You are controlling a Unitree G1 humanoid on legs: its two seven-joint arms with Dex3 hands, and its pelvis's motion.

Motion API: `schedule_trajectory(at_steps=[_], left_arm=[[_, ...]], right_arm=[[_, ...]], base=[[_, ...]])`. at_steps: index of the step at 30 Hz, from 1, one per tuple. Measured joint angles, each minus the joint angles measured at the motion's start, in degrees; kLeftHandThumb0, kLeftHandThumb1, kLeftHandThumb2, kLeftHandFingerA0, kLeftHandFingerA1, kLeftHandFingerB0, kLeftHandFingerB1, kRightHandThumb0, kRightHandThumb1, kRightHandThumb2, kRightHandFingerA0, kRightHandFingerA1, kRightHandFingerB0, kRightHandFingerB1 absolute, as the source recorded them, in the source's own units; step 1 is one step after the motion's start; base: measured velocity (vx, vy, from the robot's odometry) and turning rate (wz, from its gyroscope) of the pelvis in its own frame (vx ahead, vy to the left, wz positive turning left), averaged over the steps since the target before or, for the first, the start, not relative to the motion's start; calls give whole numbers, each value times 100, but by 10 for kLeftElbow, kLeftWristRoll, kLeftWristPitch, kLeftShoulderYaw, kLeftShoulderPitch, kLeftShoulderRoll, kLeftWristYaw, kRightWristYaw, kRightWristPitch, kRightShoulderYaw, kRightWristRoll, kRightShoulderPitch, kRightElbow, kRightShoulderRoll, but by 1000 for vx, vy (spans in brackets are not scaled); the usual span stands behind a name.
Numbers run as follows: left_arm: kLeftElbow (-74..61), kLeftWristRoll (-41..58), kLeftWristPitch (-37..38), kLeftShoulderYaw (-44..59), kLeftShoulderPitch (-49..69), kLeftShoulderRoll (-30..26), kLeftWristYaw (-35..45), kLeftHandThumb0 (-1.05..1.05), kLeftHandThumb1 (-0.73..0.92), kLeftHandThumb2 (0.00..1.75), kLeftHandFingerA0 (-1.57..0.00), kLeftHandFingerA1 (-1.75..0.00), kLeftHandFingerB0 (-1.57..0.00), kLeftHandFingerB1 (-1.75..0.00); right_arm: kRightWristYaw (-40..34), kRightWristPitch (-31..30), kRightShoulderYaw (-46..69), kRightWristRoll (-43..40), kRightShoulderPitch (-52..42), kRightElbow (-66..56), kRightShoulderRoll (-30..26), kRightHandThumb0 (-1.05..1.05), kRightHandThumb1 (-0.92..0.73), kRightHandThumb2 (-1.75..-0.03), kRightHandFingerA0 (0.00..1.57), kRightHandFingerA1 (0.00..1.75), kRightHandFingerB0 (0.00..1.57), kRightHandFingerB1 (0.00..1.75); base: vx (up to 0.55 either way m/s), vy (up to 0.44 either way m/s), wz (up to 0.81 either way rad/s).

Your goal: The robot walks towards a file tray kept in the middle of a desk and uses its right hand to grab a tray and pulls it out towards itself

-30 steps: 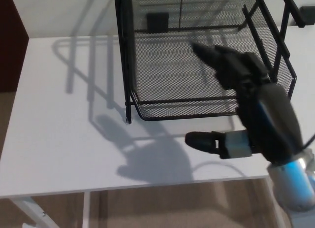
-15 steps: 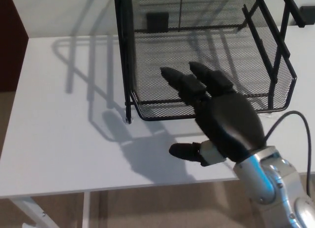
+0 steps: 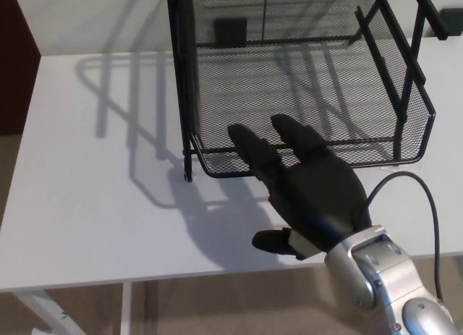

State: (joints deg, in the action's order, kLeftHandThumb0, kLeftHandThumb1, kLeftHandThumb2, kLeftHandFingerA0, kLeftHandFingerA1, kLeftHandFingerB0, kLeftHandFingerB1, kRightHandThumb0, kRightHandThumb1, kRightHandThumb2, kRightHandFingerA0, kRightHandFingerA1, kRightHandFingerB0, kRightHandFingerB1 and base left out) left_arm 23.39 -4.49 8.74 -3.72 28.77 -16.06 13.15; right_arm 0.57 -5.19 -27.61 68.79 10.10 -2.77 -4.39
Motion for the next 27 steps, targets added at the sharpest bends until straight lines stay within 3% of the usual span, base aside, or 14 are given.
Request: schedule_trajectory(at_steps=[2, 3, 4, 5, 7, 8, 9, 11, 12, 14, 15, 16, 21, 27], left_arm=[[0, -1, 0, -3, 0, -1, 0, -45, 62, 59, -68, -45, -47, -37], [0, -2, 0, -4, -1, -1, 0, -51, 51, 82, -62, -59, -42, -49], [0, -3, 0, -5, -1, -1, 0, -48, 61, 60, -68, -47, -46, -37], [0, -5, 0, -6, -1, -2, 1, -53, 52, 83, -60, -58, -39, -49], [-2, -9, 0, -9, -1, -3, 1, -52, 52, 82, -58, -57, -38, -48], [-4, -10, 0, -10, -1, -3, 1, -46, 63, 59, -64, -45, -44, -37], [-5, -11, 0, -11, -1, -4, 1, -51, 53, 82, -56, -56, -38, -48], [-10, -13, 0, -15, 0, -7, 3, -46, 63, 59, -66, -45, -45, -37], [-11, -14, 0, -17, 0, -8, 3, -52, 52, 83, -60, -58, -39, -48], [-11, -16, 0, -20, -1, -14, 4, -52, 51, 82, -61, -59, -40, -49], [-11, -17, 0, -22, -1, -17, 4, -54, 52, 83, -63, -61, -41, -50], [-11, -19, 0, -24, -1, -20, 5, -53, 52, 83, -62, -60, -41, -50], [-15, -24, 0, -31, 1, -37, 8, -46, 62, 59, -67, -45, -47, -37], [-17, -39, -1, -47, 0, -67, 11, -51, 52, 83, -62, -60, -41, -50]], right_arm=[[0, -7, -8, 15, 0, -1, -3, -102, -49, -73, 0, 0, 0, 16], [0, -12, -13, 28, 0, -2, -5, -87, -45, -94, 0, 13, 0, 0], [0, -15, -16, 35, 0, -2, -6, -87, -48, -90, 0, 14, 0, 2], [0, -20, -21, 46, 0, -3, -7, -85, -46, -90, 0, 16, 0, 4], [0, -28, -29, 63, 0, -7, -8, -86, -47, -90, 0, 14, 0, 2], [0, -31, -33, 71, 0, -9, -9, -86, -47, -91, 0, 13, 0, 1], [0, -34, -36, 78, 0, -11, -10, -86, -48, -91, 0, 13, 0, 0], [0, -39, -44, 96, 0, -22, -11, -99, -52, -59, 0, 0, 0, 1], [0, -41, -46, 103, 0, -25, -11, -105, -49, -73, 0, 2, 0, 1], [1, -46, -53, 121, 0, -35, -14, -82, -42, -93, 0, 13, 0, 0], [1, -47, -55, 129, 0, -40, -16, -104, -45, -74, 0, 1, 0, 13], [1, -49, -57, 138, 0, -45, -18, -80, -40, -93, 0, 9, 0, 1], [4, -62, -57, 178, 9, -57, -23, -82, -44, -91, 1, 18, 0, 12], [20, -88, -42, 223, 23, -55, -26, -86, -49, -91, 0, 19, 9, 9]], base=[[0, 0, 0], [0, 0, 0], [0, 0, 0], [0, 0, 0], [0, 0, 0], [0, 0, 0], [0, 0, 0], [0, 0, 0], [0, 0, 0], [0, 0, 0], [0, 0, 0], [0, 0, 0], [0, 0, 0], [0, 0, 0]])
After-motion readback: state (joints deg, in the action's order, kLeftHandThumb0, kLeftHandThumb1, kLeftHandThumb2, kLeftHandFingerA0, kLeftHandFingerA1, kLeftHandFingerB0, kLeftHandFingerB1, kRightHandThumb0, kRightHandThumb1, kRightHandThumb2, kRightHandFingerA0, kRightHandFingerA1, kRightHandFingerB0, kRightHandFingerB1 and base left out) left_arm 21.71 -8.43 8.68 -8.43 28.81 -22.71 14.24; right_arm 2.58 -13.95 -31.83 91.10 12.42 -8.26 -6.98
